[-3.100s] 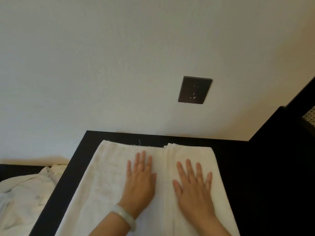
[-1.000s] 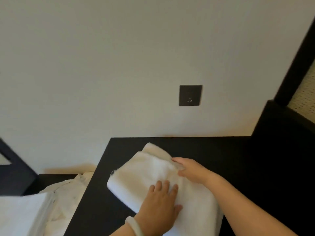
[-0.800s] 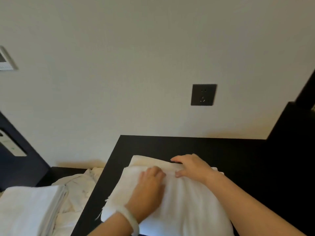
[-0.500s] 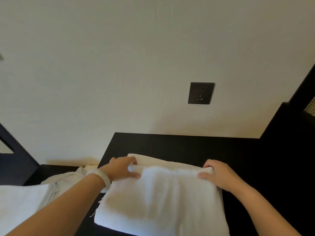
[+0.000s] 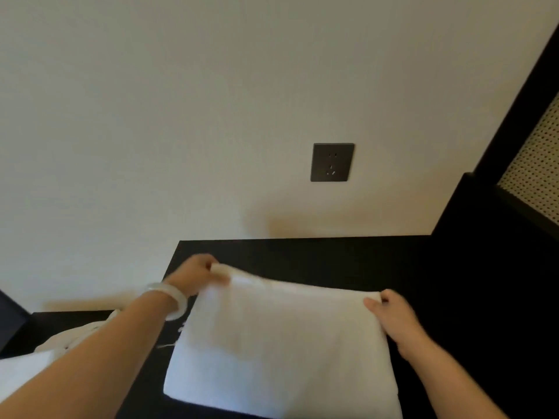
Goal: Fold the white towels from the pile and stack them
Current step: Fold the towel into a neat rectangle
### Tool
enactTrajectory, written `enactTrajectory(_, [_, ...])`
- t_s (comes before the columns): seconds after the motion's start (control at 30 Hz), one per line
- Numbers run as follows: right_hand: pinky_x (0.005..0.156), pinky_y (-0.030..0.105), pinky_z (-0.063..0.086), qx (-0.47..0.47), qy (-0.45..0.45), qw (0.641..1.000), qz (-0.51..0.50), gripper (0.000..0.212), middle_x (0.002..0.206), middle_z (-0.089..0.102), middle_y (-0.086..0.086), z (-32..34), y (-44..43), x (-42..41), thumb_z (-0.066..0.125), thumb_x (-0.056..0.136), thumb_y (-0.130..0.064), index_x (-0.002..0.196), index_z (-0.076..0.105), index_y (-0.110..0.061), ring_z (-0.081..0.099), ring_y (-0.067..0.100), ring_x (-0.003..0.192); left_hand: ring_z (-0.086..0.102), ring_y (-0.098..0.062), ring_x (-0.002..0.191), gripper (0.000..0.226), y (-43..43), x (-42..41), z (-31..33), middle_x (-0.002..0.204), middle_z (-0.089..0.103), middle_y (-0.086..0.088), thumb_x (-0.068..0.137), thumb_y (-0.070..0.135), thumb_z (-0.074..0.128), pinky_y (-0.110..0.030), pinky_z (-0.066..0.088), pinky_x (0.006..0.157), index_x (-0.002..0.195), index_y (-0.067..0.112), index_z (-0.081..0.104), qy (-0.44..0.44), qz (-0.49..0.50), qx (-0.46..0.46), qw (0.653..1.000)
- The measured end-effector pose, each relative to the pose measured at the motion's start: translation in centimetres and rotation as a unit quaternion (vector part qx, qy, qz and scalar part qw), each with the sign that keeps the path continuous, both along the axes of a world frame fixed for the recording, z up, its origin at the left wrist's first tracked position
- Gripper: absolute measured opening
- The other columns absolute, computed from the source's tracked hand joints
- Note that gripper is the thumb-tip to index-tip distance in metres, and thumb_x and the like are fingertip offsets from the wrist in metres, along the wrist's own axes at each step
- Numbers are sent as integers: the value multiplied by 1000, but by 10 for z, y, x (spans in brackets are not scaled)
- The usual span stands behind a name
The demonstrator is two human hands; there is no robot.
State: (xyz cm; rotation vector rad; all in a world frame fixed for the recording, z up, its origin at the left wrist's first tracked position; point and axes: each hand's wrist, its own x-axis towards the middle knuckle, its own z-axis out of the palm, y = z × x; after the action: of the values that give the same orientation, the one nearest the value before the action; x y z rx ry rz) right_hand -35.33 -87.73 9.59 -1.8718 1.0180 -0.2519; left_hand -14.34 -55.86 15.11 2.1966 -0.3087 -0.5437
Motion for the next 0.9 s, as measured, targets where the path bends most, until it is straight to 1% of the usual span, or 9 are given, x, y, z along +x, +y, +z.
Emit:
enactTrajectory(0.03, [59, 28, 43, -37, 6, 999, -16, 10, 92, 63, 5, -8, 7, 3, 58, 98, -23, 96, 57, -13, 59, 15, 78, 59, -27, 76, 13, -5, -4, -14, 76, 62, -11, 81, 13, 74, -34, 47, 71, 83, 6, 63, 2, 10, 35, 999])
enactTrajectory(0.1, [55, 24, 39, -91, 6, 995, -34, 10, 90, 59, 0, -21, 15, 7, 53, 100, -28, 98, 52, -18, 56, 10, 75, 58, -26, 72, 19, -6, -9, -33, 77, 59, -13, 83, 19, 65, -37, 49, 70, 85, 1, 61, 27, 44, 30, 998])
enactTrajectory(0.2, [55, 21, 39, -124, 9, 991, -41, 13, 91, 55, -5, -35, 14, 8, 49, 101, -34, 103, 50, -21, 57, 9, 77, 62, -27, 72, 29, 1, -7, -42, 80, 65, -12, 91, 32, 59, -40, 54, 73, 88, 3, 63, 31, 76, -7, 997])
enactTrajectory(0.27, [57, 20, 38, -145, 10, 989, -34, 16, 98, 53, -3, -39, 11, 12, 49, 101, -36, 104, 50, -21, 55, 10, 81, 65, -27, 77, 25, 2, -6, -45, 83, 67, -12, 95, 33, 57, -40, 56, 73, 87, 11, 65, 16, 89, -10, 996])
enactTrajectory(0.33, [59, 21, 38, -152, 8, 988, -19, 19, 99, 53, 0, -41, 6, 18, 50, 100, -37, 101, 52, -19, 55, 11, 80, 60, -23, 73, 24, 1, -6, -52, 80, 64, -10, 96, 32, 55, -32, 49, 65, 82, 14, 62, -11, 106, -3, 994])
enactTrajectory(0.53, [61, 27, 44, -123, 8, 992, 19, 23, 84, 58, 2, -25, -8, 42, 55, 98, -38, 84, 51, -21, 57, 14, 73, 60, -23, 77, 24, -2, -8, -64, 85, 63, -12, 99, 32, 49, -29, 44, 61, 88, 14, 61, -21, 150, -18, 988])
enactTrajectory(0.67, [64, 26, 40, -245, -16, 965, 92, 22, 90, 52, -5, -2, -16, 55, 59, 95, -31, 78, 50, -21, 50, 11, 80, 59, -22, 76, 21, 0, -11, -63, 83, 62, -9, 99, 32, 48, -28, 42, 60, 89, 18, 58, -49, 138, -21, 989])
enactTrajectory(0.77, [57, 25, 42, -195, -95, 969, 119, 23, 78, 53, -3, 11, -17, 60, 59, 95, -26, 77, 47, -21, 51, 12, 68, 59, -19, 76, 17, 4, -10, -58, 82, 61, -3, 99, 34, 48, -26, 41, 59, 89, 22, 55, -107, 139, -34, 984])
enactTrajectory(0.9, [60, 29, 45, -105, -45, 991, 74, 23, 79, 57, 7, -2, -10, 65, 58, 98, -26, 81, 51, -11, 55, 20, 70, 58, -17, 75, 18, 7, -10, -67, 82, 61, -4, 100, 32, 47, -25, 40, 58, 87, 23, 54, -108, 150, -20, 983])
